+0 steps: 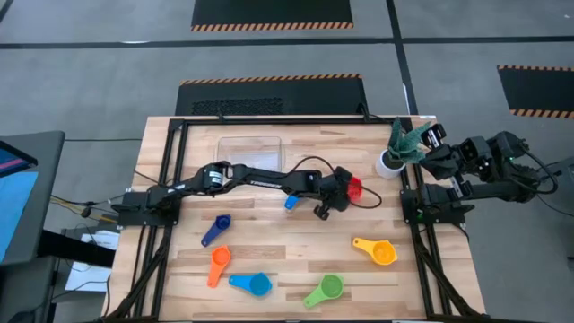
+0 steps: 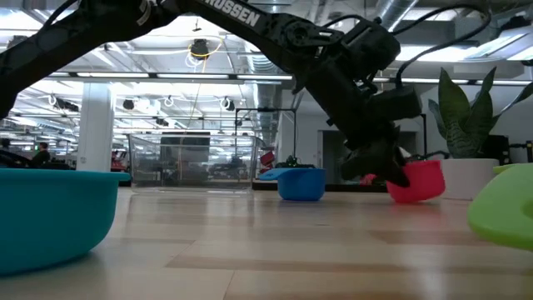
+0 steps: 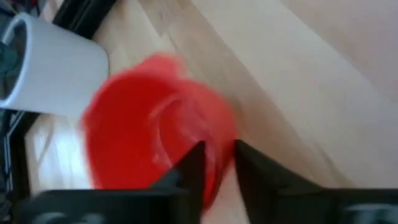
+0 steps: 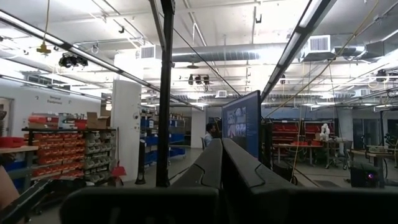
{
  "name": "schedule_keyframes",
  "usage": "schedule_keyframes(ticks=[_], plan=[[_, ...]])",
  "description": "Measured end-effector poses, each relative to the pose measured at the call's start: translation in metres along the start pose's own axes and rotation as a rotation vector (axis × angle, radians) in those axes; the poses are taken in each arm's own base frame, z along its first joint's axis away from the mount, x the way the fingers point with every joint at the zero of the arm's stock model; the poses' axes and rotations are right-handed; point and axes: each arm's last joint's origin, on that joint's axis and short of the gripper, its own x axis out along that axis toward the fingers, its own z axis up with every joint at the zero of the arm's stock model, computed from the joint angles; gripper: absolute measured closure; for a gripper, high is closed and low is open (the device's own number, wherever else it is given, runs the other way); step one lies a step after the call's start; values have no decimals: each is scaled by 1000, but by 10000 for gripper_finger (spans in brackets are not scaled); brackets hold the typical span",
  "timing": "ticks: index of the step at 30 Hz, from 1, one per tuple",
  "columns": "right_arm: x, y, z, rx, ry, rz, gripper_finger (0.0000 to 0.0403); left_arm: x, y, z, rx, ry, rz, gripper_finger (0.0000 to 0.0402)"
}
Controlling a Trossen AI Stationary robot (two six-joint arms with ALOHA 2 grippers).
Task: Nest measuring cups in basket
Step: Put the red nest measuring cup into the transparent bin
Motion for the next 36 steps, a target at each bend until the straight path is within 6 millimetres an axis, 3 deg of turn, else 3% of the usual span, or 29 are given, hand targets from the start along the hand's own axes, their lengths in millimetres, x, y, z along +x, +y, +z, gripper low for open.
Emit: schedule_keyframes(ticks=[2, 8, 11, 15, 21, 26, 31, 36], plan=[[0, 0, 0, 0, 0, 0, 379, -4, 0, 2, 2, 25, -26, 388], [0, 0, 0, 0, 0, 0, 377, -26, 15, 20, -10, 72, -3, 399], [0, 0, 0, 3, -1, 0, 378, -56, 37, 36, -64, 74, 55, 400], [0, 0, 2, 2, -18, 5, 380, -107, 52, 31, -195, 119, 65, 401], [0, 0, 3, 0, -33, 5, 378, -186, 65, 5, -479, 347, -27, 401], [0, 0, 3, 16, -29, 4, 382, -227, 65, -21, -672, 595, -28, 401], [1, 0, 2, 62, -24, 3, 380, -230, 59, -50, -709, 734, -20, 401], [1, 0, 1, 75, -8, -1, 377, -228, 26, -87, -746, 786, -86, 401]])
